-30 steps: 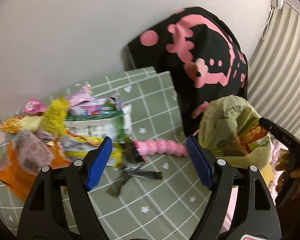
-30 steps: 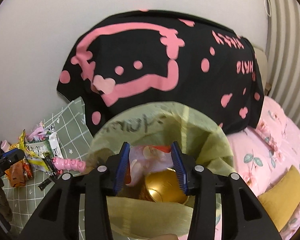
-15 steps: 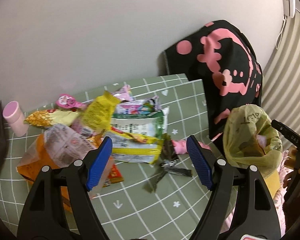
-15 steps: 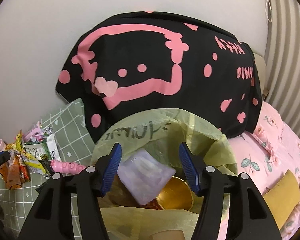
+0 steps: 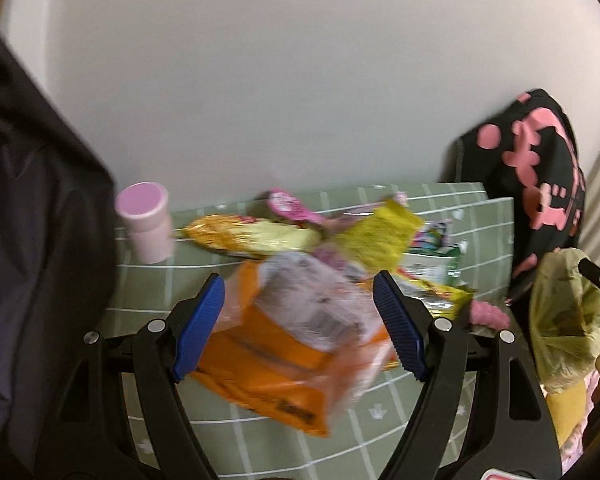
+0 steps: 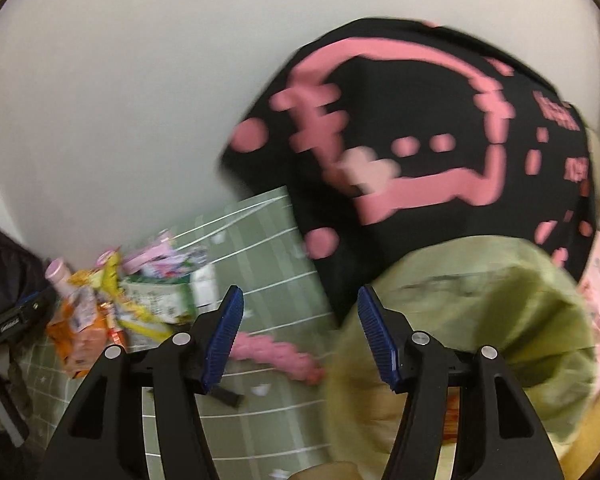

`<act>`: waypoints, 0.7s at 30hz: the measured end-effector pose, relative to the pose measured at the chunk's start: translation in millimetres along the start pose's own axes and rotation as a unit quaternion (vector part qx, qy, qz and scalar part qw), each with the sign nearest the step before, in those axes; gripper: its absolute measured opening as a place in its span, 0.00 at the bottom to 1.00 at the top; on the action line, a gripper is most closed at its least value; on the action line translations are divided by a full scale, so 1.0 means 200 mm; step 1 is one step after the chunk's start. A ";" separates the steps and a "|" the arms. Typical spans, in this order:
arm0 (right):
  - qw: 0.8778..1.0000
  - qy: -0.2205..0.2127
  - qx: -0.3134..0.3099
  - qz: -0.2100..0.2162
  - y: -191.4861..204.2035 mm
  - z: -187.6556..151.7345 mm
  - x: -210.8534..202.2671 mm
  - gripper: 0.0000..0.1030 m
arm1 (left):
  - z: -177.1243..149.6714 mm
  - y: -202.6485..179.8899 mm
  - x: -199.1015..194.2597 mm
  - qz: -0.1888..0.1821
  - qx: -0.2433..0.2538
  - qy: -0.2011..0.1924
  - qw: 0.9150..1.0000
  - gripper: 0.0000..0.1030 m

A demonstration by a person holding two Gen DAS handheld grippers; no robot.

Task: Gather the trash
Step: 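Grasp the orange chip bag with the left tool while the right tool grasps the black wrapper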

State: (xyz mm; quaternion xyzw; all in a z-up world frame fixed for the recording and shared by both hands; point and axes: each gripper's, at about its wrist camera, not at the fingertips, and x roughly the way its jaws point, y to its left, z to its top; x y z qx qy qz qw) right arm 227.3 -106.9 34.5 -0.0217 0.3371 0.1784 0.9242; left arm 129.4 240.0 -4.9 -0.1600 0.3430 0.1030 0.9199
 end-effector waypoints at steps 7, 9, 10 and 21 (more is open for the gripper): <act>0.999 0.036 -0.005 0.031 0.22 -0.14 0.22 0.53 | -0.08 0.14 0.05 0.023 -0.023 0.021 0.999 0.71; 0.998 0.044 0.007 0.045 0.23 -0.18 0.26 0.52 | -0.11 0.16 0.07 0.027 -0.025 0.027 0.999 0.71; 0.997 0.053 0.015 0.053 0.25 -0.21 0.30 0.52 | -0.11 0.17 0.08 0.027 -0.028 0.032 0.999 0.71; 0.993 0.106 0.015 0.039 0.40 -0.34 0.54 0.52 | -0.11 0.22 0.09 0.015 -0.032 0.031 0.999 0.71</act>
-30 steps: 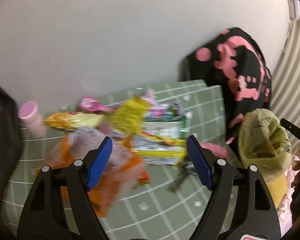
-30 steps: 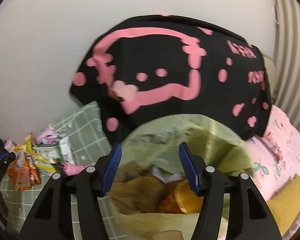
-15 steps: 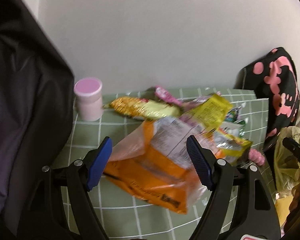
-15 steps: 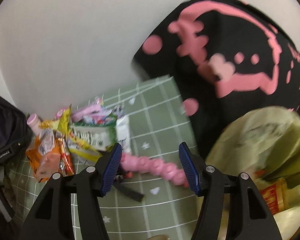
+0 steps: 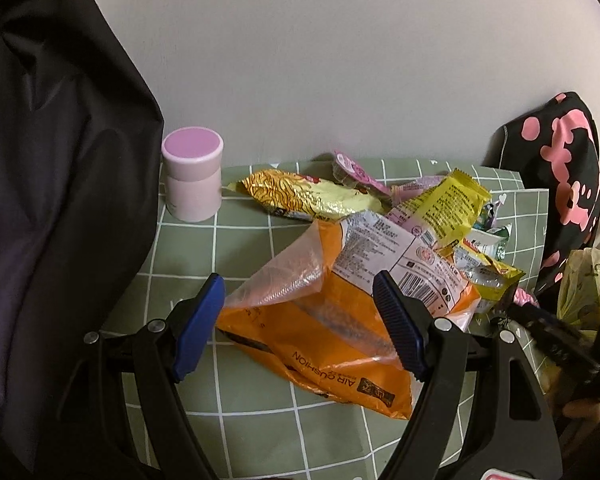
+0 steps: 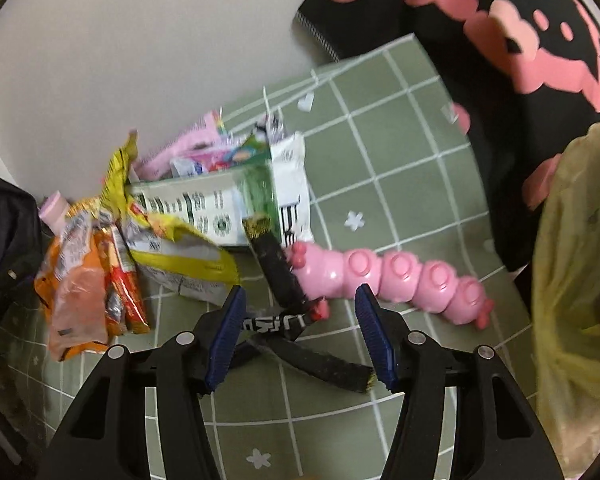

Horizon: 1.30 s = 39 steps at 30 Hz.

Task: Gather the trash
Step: 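Grasp the orange chip bag with the left tool while the right tool grasps the black wrapper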

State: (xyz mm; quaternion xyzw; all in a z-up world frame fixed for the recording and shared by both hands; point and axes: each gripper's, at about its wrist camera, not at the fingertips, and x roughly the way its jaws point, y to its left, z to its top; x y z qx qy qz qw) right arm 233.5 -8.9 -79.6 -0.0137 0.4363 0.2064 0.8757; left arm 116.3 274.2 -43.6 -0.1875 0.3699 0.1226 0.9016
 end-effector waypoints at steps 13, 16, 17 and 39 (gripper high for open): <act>0.999 0.037 -0.020 0.031 0.07 -0.01 0.09 0.40 | 0.01 0.06 0.05 -0.010 -0.028 0.007 1.000 0.71; 0.998 0.040 -0.021 0.038 0.09 0.00 0.11 0.21 | 0.01 0.06 0.06 -0.012 -0.027 0.009 1.000 0.71; 0.998 0.039 -0.022 0.040 0.08 -0.01 0.11 0.21 | 0.01 0.05 0.06 -0.013 -0.026 0.010 1.000 0.71; 1.000 -0.004 -0.010 0.025 -0.13 -0.08 -0.21 0.19 | 0.04 0.05 0.16 0.026 0.011 0.013 1.000 0.70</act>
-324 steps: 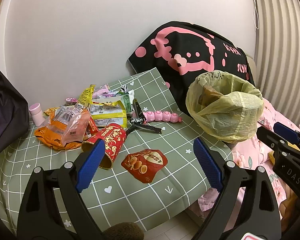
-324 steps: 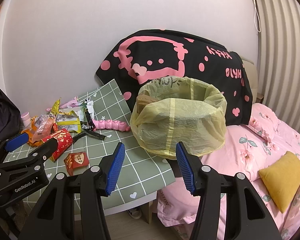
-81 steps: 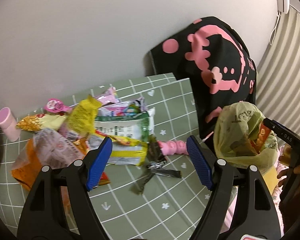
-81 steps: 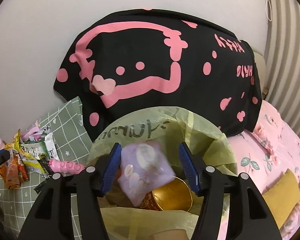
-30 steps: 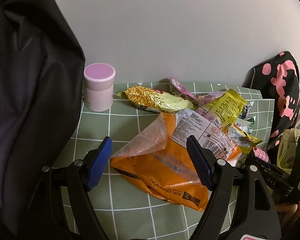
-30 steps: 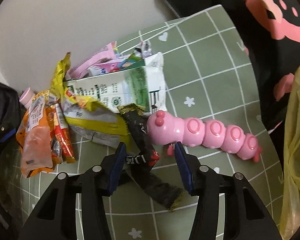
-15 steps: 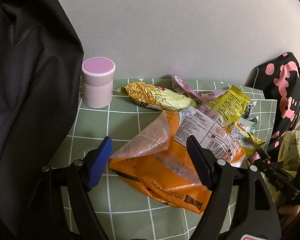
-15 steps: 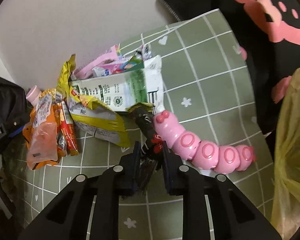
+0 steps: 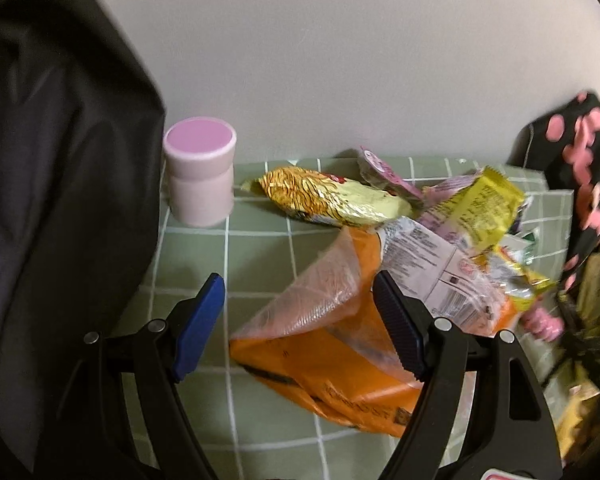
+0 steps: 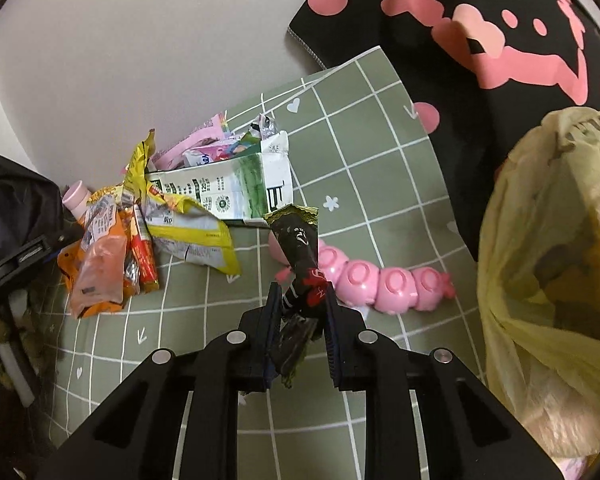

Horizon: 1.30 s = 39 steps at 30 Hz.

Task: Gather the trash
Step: 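Grasp the orange chip bag with the left tool while the right tool grasps the black wrapper, then carry the orange bag and black wrapper into the yellow trash bag and release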

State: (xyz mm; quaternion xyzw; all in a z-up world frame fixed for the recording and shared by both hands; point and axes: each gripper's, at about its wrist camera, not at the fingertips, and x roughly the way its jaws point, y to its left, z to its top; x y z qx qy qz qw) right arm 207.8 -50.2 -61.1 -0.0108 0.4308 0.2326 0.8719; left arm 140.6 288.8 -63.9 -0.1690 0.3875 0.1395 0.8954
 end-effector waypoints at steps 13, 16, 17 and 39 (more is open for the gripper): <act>1.000 -0.008 -0.020 -0.008 0.02 0.05 -0.05 0.19 | 0.10 -0.09 0.05 -0.015 0.040 0.022 0.999 0.26; 1.000 -0.011 -0.023 -0.006 0.03 0.08 -0.05 0.19 | 0.12 -0.11 0.02 -0.017 0.041 0.013 0.999 0.26; 1.000 -0.012 -0.025 -0.006 0.04 0.08 -0.05 0.19 | 0.13 -0.12 0.00 -0.019 0.042 0.009 0.999 0.25; 0.994 -0.090 -0.030 -0.046 -0.05 0.26 -0.38 0.19 | 0.39 -0.61 -0.30 -0.108 0.112 -0.064 0.986 0.25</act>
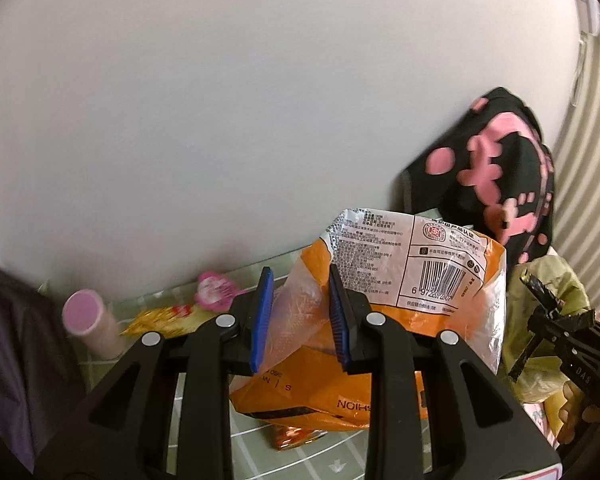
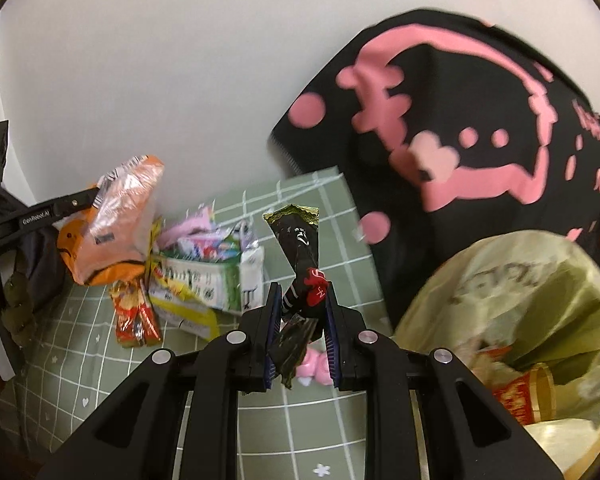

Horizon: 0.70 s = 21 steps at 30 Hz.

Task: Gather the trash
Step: 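Carry the orange bag and black wrapper into the yellow trash bag and release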

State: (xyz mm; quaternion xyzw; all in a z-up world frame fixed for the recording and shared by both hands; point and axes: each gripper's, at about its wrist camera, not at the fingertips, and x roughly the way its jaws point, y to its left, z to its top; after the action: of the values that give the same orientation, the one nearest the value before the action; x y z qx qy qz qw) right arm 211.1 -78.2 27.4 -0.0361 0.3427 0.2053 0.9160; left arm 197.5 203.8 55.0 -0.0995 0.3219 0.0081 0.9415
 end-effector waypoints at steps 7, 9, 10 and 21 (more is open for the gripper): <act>0.999 -0.027 0.011 -0.034 -0.12 0.05 -0.17 0.19 | 0.11 -0.22 -0.01 -0.047 0.036 -0.017 0.998 0.25; 0.998 -0.036 0.016 -0.045 -0.16 0.07 -0.21 0.19 | 0.14 -0.29 0.00 -0.055 0.049 -0.018 0.997 0.25; 0.998 -0.041 0.018 -0.049 -0.17 0.08 -0.23 0.19 | 0.15 -0.32 0.00 -0.059 0.053 -0.019 0.997 0.25; 0.986 -0.097 0.052 -0.127 -0.49 0.14 -0.57 0.19 | 0.23 -0.80 0.01 -0.130 0.120 -0.029 0.984 0.25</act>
State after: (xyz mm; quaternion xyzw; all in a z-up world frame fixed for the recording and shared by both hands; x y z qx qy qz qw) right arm 190.8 -202.5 115.0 -0.0117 0.2551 0.0721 0.9642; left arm 239.9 55.9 117.6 -0.0270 0.2774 -0.1502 0.9486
